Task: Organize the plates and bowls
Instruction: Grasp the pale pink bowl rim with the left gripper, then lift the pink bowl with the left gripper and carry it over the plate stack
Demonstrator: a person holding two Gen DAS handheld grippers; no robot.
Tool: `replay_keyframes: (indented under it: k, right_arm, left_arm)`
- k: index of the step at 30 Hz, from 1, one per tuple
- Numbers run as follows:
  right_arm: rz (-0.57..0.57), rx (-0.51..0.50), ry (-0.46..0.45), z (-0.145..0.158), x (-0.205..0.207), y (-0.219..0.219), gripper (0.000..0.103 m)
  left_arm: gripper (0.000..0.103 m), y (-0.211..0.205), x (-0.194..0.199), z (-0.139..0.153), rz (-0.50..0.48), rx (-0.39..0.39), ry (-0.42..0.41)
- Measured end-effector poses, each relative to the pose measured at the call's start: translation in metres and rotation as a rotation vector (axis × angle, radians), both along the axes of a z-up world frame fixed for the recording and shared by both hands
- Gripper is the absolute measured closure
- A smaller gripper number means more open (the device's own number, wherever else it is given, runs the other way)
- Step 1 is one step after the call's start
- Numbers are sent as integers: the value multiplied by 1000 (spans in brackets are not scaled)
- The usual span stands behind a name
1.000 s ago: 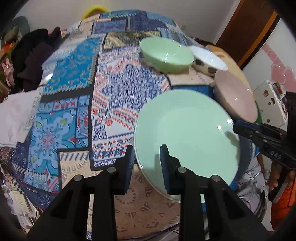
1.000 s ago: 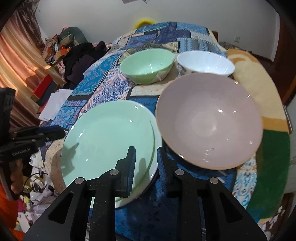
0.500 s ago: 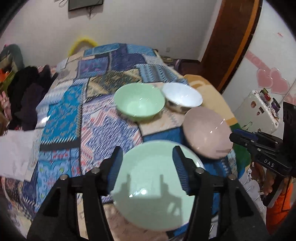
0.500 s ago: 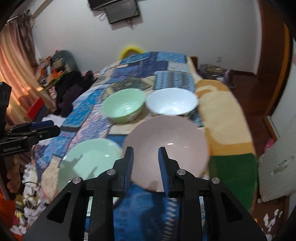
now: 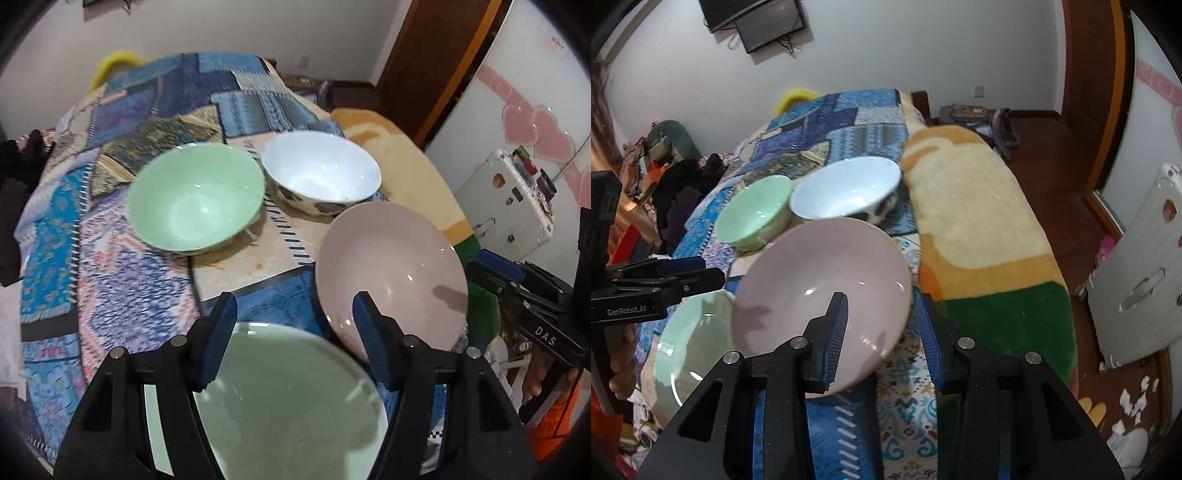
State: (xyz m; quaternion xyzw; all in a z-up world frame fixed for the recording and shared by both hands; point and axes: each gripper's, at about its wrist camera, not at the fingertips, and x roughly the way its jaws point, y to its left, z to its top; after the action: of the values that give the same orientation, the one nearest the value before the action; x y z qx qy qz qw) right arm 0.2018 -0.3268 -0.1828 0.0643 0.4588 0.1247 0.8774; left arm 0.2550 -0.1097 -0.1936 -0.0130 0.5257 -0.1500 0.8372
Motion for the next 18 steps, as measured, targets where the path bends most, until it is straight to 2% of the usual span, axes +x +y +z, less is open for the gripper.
replay_keyframes:
  k: [7,10,12,15,18]
  right_arm:
    - [-2,30,46,-20,5,-2,68]
    - [0,45,62,-28,6,-1,71]
    - [2,65,76,-33,7,-1,79]
    - [5,113,89,-36,8,-2,84]
    - [-3,129,91,-36,8,-2,85]
  left_arm:
    - [40,-19,17,-31,-24,0,67]
    - [50,-23,21,-41,-28,-5,90]
    - [63,-26,24,-47,-33,-6,108]
    - [74,-30,26,-55,-47,-17,131]
    - [85,-35,25,-56,-68,-25,133]
